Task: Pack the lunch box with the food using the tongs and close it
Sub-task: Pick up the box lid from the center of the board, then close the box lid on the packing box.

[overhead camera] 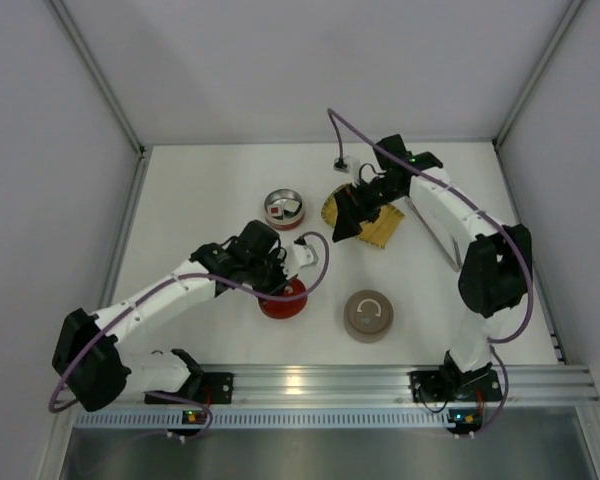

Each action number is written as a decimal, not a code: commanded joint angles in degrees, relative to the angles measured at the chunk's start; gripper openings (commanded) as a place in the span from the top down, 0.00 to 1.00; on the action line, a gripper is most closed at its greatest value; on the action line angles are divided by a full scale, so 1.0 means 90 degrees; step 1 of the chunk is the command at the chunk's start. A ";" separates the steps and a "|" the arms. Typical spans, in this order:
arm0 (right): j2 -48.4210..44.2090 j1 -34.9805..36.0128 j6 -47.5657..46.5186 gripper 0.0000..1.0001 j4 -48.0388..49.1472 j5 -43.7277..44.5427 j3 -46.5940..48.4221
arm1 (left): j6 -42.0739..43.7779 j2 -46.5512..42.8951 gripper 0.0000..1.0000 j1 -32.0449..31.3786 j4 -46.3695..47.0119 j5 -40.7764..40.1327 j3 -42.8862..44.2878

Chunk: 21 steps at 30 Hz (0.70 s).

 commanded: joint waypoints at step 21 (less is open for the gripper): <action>-0.2406 -0.2456 -0.0998 0.01 -0.0380 -0.0552 -0.1635 | -0.1537 0.6030 1.00 0.2036 -0.0800 -0.2251 0.8041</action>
